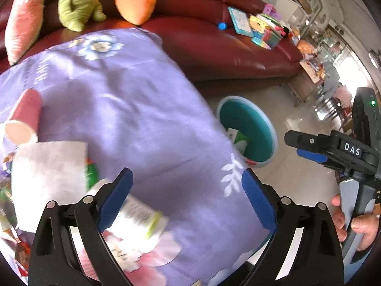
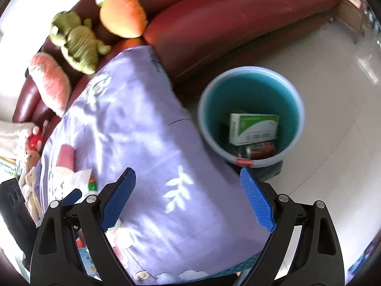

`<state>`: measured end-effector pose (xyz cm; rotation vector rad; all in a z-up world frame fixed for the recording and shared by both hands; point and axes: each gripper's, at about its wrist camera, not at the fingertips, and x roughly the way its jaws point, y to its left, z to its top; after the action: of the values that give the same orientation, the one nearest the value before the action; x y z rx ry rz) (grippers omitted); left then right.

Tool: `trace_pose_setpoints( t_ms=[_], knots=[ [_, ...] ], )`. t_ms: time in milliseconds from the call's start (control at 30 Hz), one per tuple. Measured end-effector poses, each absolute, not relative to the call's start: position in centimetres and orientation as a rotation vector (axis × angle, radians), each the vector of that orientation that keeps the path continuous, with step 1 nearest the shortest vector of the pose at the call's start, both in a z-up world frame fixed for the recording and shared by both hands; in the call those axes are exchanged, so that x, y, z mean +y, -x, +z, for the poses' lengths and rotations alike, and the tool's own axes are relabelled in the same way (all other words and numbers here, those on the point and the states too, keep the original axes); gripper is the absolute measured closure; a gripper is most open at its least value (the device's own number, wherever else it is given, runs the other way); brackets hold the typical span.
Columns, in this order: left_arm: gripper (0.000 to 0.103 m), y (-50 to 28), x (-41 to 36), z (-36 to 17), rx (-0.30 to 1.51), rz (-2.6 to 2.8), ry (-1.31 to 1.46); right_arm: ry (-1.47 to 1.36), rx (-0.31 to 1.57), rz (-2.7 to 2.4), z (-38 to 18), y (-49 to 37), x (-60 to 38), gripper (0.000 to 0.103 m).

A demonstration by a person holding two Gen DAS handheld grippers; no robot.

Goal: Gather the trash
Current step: 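Move both grippers back toward the remaining trash on the table, then grasp the pink paper cup with the left gripper while the right gripper grasps the white pill bottle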

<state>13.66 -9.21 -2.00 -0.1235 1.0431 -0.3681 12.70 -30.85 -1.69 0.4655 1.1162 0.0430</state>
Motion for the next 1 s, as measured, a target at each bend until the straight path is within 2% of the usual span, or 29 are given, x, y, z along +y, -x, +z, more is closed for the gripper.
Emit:
trace_pose_setpoints(
  t_ms=[400, 1000],
  knots=[
    [0.008, -10.4, 0.4, -1.3, 1.002, -0.267, 0.172, -0.244, 1.155, 0.217, -0.1, -12.5, -20.6, 0.018],
    [0.008, -8.5, 12.9, -2.9, 0.992, -0.112, 0.260, -0.002, 1.352, 0.353, -5.1, -13.3, -7.1, 0.018]
  ],
)
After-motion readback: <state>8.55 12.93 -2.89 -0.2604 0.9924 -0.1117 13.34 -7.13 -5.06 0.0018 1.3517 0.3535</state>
